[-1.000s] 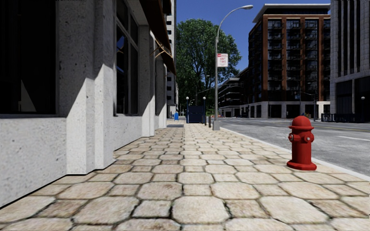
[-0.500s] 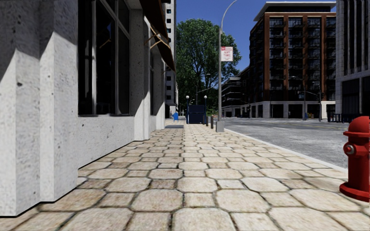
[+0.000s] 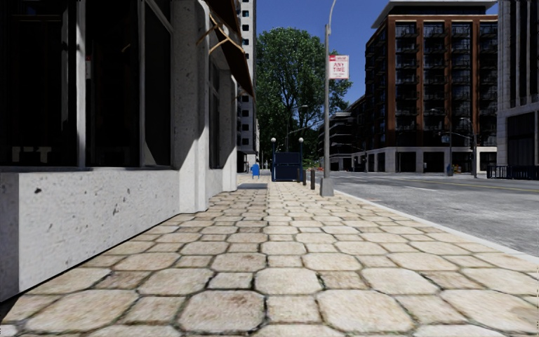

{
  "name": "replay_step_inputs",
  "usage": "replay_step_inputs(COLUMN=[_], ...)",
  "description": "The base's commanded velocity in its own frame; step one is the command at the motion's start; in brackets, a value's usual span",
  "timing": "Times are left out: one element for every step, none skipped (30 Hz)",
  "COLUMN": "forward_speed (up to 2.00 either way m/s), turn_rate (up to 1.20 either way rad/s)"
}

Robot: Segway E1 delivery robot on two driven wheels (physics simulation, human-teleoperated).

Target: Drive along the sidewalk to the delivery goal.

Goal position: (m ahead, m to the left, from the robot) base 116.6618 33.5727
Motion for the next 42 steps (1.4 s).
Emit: replay_step_inputs(forward_speed=[2.0,2.0,2.0,2.0,2.0,2.0,2.0,2.0,2.0,2.0,2.0,2.0,2.0,2.0,2.0,2.0,2.0,2.0,2.0,2.0,2.0,2.0,2.0,2.0,2.0,2.0,2.0,2.0,2.0,2.0,2.0,2.0,2.0,2.0,2.0,2.0,2.0,2.0,2.0,2.0,2.0,2.0], turn_rate=[0.0,0.0,0.0,0.0,0.0,0.0,0.0,0.0,0.0,0.0,0.0,0.0,0.0,0.0,0.0,0.0,0.0,0.0,0.0,0.0,0.0,0.0,0.0,0.0,0.0,0.0,0.0,0.0,0.0,0.0,0.0,0.0,0.0,0.0,0.0,0.0,0.0,0.0,0.0,0.0,0.0,0.0])
